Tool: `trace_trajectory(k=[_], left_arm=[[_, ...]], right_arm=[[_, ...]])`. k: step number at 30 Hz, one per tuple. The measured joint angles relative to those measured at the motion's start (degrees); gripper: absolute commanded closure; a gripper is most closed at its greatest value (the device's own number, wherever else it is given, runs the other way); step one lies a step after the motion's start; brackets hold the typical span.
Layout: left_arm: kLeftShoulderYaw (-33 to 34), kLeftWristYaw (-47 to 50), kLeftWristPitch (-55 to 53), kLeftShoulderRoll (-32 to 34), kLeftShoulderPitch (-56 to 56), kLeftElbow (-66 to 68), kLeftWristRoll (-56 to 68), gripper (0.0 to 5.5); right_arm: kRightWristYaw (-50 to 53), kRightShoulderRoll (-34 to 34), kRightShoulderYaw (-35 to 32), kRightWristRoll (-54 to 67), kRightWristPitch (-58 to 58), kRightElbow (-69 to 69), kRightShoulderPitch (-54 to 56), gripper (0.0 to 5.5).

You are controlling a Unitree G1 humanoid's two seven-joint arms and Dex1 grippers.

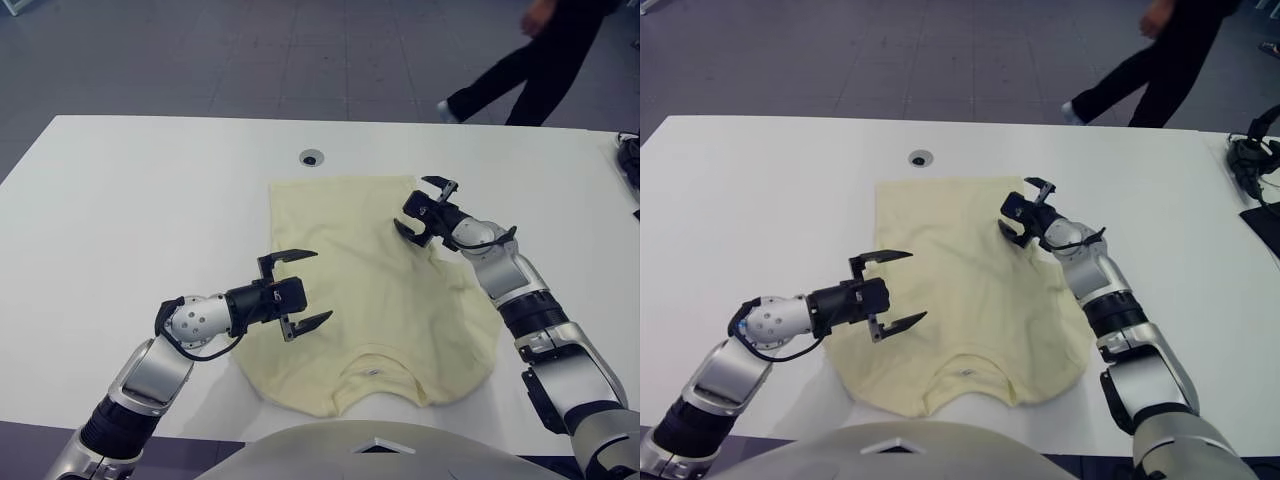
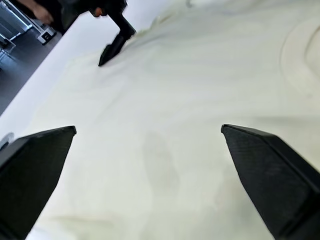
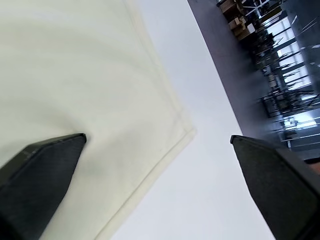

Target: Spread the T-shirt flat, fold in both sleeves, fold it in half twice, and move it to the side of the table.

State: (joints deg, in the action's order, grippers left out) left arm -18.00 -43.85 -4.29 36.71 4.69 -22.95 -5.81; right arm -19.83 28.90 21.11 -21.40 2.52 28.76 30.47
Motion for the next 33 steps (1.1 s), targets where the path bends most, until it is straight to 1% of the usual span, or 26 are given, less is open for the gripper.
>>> trace_trajectory(k=[3, 6, 11, 23, 28, 33], left_arm=[[-0.35, 0.70, 0.24, 0.43, 2.33, 0.14, -1.32, 0.10], [-0.83, 1.30, 2.35, 0.52, 3.11, 1.67, -2.79, 0.10], [-0.32, 3.30, 4.60, 0.60, 2.51, 3.43, -4.22, 0.10], [1.70, 4.21, 5.92, 1.02, 0.26, 7.27, -4.21, 0.10], [3.22, 1.58, 6.19, 3.04, 1.82, 5.99, -1.77, 0.10], [3.30, -0.65, 6.53, 4.17, 3.74, 3.90, -0.66, 0.10]], right_arm=[[5.14, -0.48, 2.02, -3.75, -6.36, 7.69, 3.30, 0.13], [10.24, -1.35, 2.23, -5.29, -12.09, 13.29, 4.79, 0.13], [12.15, -2.19, 2.53, -6.14, -16.17, 19.42, 7.19, 0.13], [9.39, -1.70, 0.51, -4.88, -15.99, 18.47, 6.08, 0.13], [9.38, -1.23, 0.38, -5.14, -15.56, 17.81, 5.72, 0.13], [9.44, -1.11, 0.45, -5.93, -15.04, 17.21, 5.57, 0.13]])
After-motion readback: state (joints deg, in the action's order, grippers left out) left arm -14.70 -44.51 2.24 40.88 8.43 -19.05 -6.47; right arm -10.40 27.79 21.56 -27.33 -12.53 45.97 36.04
